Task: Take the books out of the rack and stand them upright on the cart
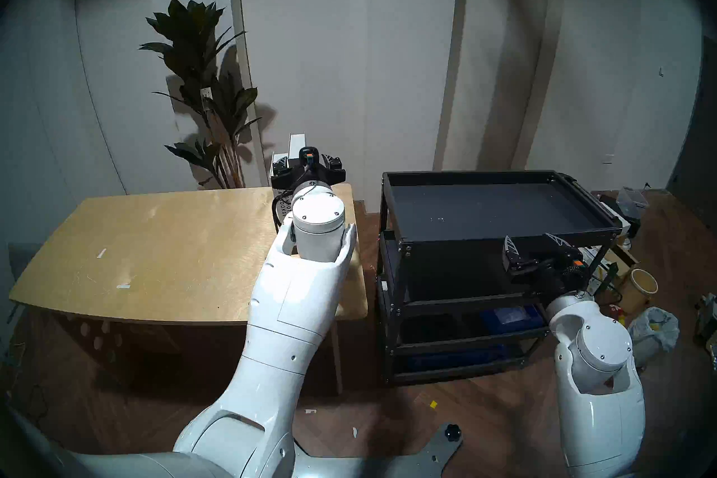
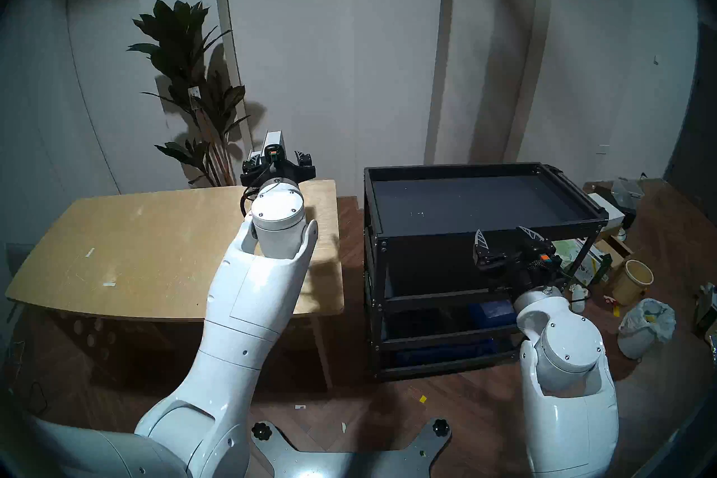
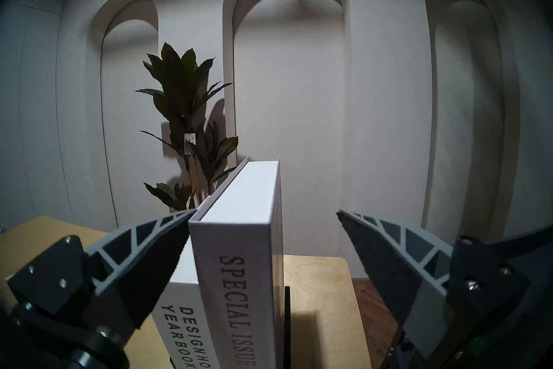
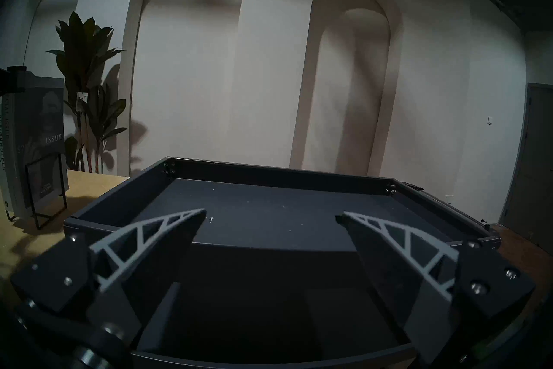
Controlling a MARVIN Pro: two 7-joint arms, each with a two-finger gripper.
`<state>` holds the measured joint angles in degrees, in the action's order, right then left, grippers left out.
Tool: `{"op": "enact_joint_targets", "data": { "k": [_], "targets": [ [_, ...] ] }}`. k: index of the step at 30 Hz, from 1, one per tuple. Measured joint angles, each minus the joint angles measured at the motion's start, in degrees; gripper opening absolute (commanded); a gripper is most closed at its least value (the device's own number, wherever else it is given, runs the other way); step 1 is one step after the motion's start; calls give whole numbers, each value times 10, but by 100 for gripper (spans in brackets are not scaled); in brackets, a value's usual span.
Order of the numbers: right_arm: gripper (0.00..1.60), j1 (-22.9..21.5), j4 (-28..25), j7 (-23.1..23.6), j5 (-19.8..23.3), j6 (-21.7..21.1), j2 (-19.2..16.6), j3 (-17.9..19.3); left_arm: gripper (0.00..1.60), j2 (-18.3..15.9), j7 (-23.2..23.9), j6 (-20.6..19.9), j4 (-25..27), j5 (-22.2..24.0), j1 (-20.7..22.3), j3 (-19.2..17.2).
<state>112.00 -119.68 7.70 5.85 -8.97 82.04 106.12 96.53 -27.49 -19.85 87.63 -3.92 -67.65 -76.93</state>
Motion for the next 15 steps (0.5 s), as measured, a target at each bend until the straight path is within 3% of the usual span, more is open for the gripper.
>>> {"op": "enact_joint_targets", "data": {
  "k": [15],
  "targets": [
    [160,18,-10,-16,2,5,8,9,160,-1,10,19,-67,3,33,-30]
  ]
}}
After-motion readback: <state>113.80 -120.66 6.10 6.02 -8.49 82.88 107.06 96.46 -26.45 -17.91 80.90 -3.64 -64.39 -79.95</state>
